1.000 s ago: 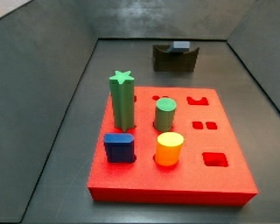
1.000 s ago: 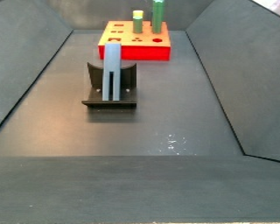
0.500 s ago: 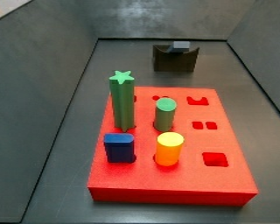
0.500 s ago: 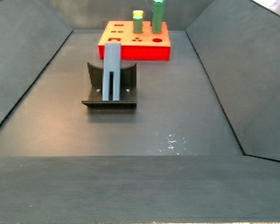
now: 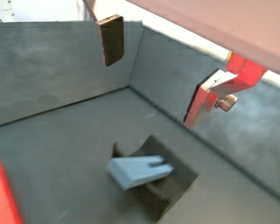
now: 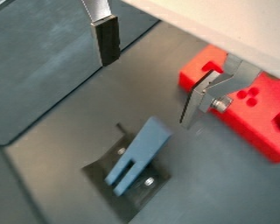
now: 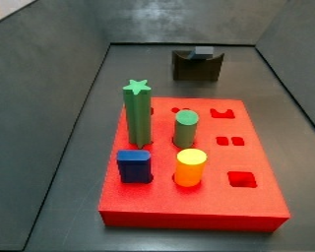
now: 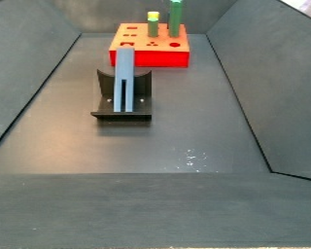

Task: Pick up the double-square object. Move up. Rotate the double-square object. Place the double-square object on the fixture. Regrasp the double-square object. Move to above the board. Insert the double-square object.
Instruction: Regrasp the double-square object.

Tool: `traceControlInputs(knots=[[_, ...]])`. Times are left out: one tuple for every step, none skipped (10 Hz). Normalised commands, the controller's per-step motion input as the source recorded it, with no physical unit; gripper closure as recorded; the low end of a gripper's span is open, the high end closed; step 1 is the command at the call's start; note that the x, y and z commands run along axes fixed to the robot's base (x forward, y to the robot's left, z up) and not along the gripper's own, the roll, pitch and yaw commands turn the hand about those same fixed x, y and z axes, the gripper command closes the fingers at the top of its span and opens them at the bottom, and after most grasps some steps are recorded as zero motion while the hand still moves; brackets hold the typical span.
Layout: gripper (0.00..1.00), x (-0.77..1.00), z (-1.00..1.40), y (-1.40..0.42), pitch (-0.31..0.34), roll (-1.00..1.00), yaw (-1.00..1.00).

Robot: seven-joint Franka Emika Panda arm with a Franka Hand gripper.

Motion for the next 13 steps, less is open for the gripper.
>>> traceControlInputs(knots=[[0.00,0.04,0.00,-0.02,0.029,1.00,0.02],[0.00,0.05,0.00,-0.03,0.046,1.00,0.03],[0.00,0.06,0.00,-0.03,0.058,1.00,0.03],[0.00,0.07,0.00,-0.03,0.078,1.00,0.04],[0.00,0.08,0.00,-0.04,0.107,1.00,0.05],[0.00,0.09,-0.01,-0.04,0.144,1.00,0.08],[0.00,0.09,-0.01,-0.04,0.165,1.00,0.10],[0.00,0.10,0.00,-0.05,0.169,0.80,0.13],[0.00,0.09,-0.01,-0.05,0.157,0.61,0.15],[0.00,0.09,-0.01,-0.04,0.127,0.37,0.17],[0.00,0.09,0.00,-0.04,0.108,0.29,0.18],[0.00,0.07,0.00,-0.04,0.059,0.20,0.19],[0.00,0.03,-1.00,0.04,0.061,0.15,0.22]])
